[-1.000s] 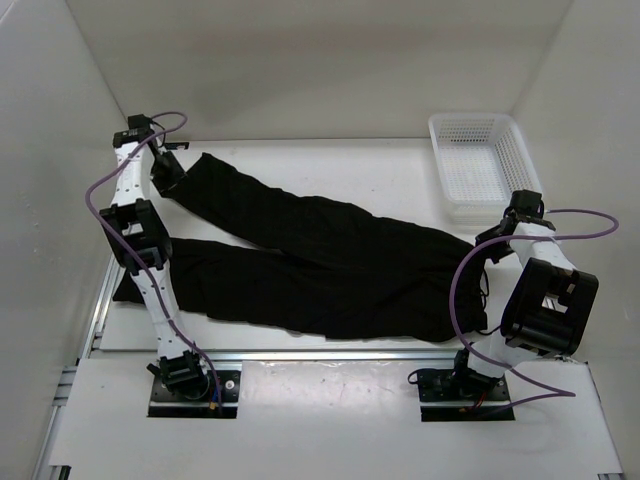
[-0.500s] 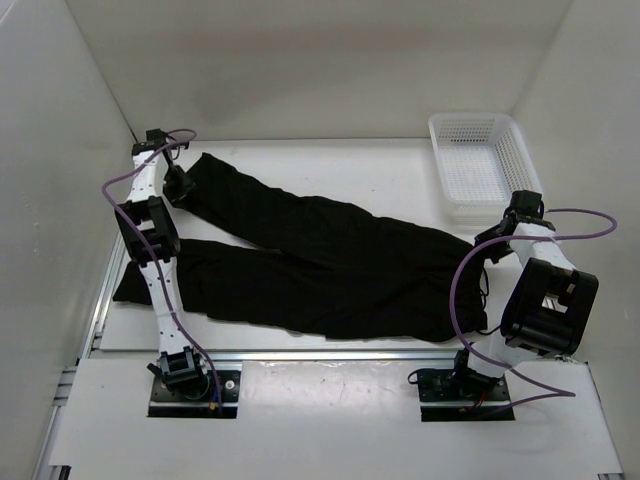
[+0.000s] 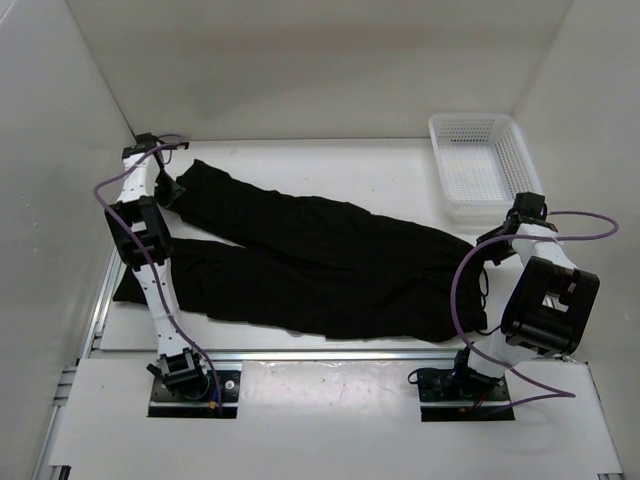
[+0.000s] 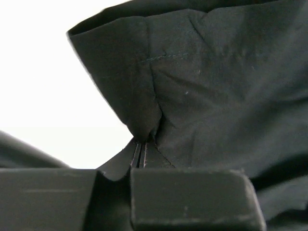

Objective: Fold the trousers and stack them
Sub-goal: Flatten the trousers out, then fold the trousers

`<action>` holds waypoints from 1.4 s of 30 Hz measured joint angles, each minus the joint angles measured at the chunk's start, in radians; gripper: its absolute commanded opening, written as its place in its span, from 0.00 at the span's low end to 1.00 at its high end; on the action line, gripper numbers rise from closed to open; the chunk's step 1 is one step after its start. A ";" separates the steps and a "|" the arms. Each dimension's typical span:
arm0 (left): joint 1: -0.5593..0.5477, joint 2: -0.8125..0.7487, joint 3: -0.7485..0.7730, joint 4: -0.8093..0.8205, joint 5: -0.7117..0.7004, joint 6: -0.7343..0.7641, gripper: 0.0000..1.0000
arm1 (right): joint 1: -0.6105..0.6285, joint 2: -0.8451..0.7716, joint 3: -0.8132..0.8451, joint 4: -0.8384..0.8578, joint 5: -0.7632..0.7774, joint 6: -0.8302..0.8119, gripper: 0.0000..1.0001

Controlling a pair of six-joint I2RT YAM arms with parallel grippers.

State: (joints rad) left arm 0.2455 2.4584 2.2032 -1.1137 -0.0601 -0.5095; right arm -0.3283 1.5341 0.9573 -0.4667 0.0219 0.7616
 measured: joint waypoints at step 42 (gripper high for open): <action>0.095 -0.830 -0.870 0.071 -0.113 -0.160 0.75 | 0.292 -0.616 -0.092 -0.300 -0.111 -0.258 0.85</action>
State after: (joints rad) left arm 0.3405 1.6283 1.3334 -1.0424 -0.1734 -0.6697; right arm -0.0360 0.9184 0.8658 -0.7670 -0.0895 0.5037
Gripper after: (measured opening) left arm 0.755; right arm 0.853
